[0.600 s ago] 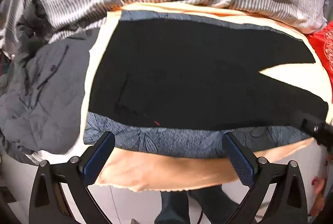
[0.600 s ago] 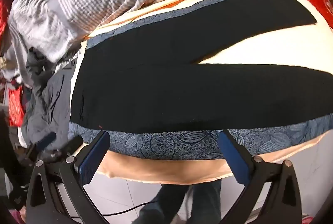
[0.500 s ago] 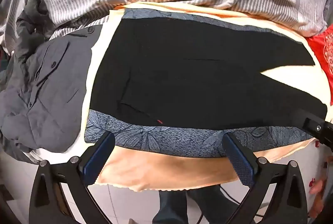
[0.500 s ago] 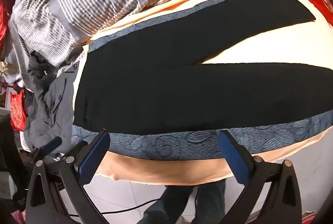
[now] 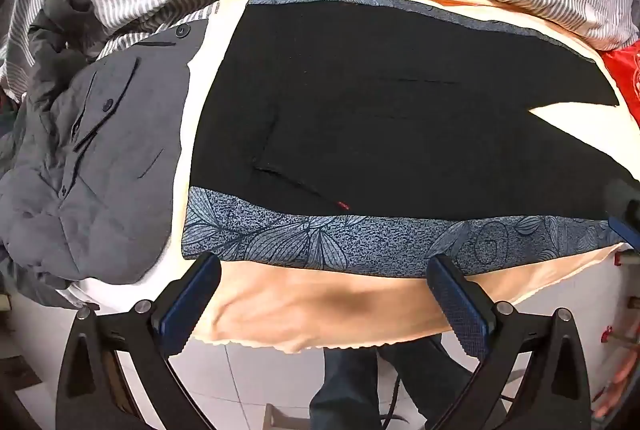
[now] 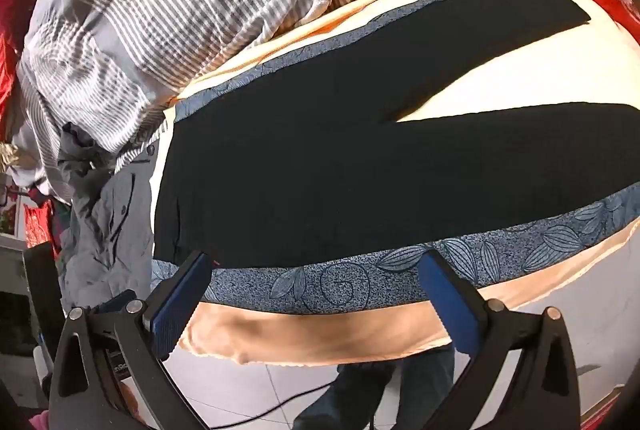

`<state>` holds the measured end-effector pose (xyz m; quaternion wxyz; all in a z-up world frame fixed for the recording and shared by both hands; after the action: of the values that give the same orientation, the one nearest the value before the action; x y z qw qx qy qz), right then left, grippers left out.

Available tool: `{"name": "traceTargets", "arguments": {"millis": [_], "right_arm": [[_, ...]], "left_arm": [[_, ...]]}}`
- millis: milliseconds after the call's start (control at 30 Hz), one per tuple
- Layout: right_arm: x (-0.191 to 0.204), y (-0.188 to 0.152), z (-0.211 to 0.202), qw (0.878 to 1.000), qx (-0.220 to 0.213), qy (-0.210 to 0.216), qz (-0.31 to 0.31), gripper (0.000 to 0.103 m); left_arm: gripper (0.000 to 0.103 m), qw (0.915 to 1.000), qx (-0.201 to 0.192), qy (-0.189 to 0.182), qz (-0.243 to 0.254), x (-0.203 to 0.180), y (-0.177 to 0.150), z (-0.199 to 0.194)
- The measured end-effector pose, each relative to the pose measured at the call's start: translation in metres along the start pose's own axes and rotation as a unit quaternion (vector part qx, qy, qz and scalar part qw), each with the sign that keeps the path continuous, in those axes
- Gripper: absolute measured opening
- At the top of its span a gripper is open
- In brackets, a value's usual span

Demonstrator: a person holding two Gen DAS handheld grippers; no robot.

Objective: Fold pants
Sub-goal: 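Position both grippers open above the grey patterned waistband of the black trousers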

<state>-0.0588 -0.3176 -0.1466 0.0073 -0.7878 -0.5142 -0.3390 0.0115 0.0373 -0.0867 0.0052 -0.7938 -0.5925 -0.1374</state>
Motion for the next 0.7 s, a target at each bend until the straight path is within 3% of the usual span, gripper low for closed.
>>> {"name": "traceTargets", "arguments": {"millis": [300, 700], "right_arm": [[-0.004, -0.018, 0.011, 0.997, 0.05, -0.044, -0.026, 0.103], [-0.009, -0.027, 0.02, 0.997, 0.066, -0.028, 0.003, 0.103]], "left_arm": [[0.103, 0.9996, 0.022, 0.018, 0.007, 0.003, -0.015, 0.006], [0.103, 0.9988, 0.032, 0.03, 0.023, -0.009, -0.005, 0.006]]}}
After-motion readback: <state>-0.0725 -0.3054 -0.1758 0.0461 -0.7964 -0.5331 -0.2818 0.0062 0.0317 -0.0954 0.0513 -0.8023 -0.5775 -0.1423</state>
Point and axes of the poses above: each gripper's, at about its wrist camera, not at the fingertips, and z roughly the way its jaws point, x to its left, y to its top, the point moved 5 cm from there along z, roughly the way its jaws point, and after that the axes turned 12 degrees about y, right-handed, at the moved point
